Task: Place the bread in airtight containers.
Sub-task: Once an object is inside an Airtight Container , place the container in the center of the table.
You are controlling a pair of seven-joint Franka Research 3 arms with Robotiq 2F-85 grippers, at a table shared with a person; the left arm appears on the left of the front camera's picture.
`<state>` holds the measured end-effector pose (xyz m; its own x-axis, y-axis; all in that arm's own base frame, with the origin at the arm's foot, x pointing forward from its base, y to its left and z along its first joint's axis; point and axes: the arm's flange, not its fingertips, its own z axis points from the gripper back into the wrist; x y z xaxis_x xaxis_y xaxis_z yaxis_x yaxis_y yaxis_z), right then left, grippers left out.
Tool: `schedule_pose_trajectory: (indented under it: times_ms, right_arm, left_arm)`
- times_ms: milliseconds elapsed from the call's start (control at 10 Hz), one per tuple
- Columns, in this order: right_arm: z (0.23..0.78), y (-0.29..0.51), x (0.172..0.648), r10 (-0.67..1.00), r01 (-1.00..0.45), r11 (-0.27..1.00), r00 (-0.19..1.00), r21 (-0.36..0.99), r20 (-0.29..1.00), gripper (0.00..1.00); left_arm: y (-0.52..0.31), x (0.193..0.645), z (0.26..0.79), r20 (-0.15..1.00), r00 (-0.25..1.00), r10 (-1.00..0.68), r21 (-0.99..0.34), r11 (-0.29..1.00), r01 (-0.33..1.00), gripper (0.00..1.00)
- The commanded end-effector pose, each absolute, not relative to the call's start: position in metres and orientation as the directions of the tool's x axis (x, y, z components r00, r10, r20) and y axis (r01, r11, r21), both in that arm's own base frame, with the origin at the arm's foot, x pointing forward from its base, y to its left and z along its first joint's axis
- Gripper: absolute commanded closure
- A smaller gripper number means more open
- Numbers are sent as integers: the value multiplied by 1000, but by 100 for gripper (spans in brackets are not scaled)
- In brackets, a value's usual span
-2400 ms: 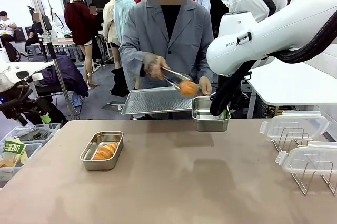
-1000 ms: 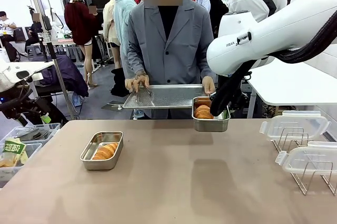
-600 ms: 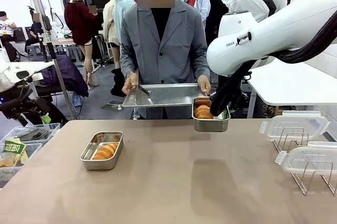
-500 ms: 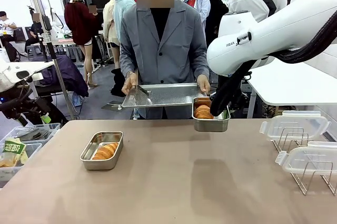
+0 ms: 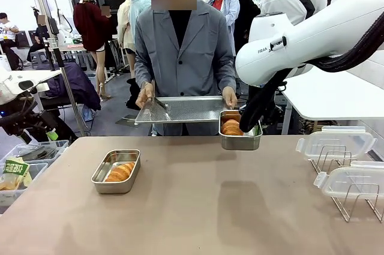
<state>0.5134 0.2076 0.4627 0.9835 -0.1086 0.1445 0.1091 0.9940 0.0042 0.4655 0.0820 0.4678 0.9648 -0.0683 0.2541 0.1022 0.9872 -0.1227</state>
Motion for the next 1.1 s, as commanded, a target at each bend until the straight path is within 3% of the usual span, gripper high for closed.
schedule_pose_trajectory:
  times_ms: [0,700,1000]
  right_arm:
    - [463,208,513,-109,109,994,984,4,145,100]
    - [366,221,545,-41,38,999,994,35,105,100]
    - [348,228,554,-92,92,996,990,-1,108,100]
  left_arm:
    - [84,466,468,247,967,-61,-101,991,89,0]
    - [84,466,468,247,967,-61,-101,991,89,0]
    - [84,466,468,247,967,-61,-101,991,89,0]
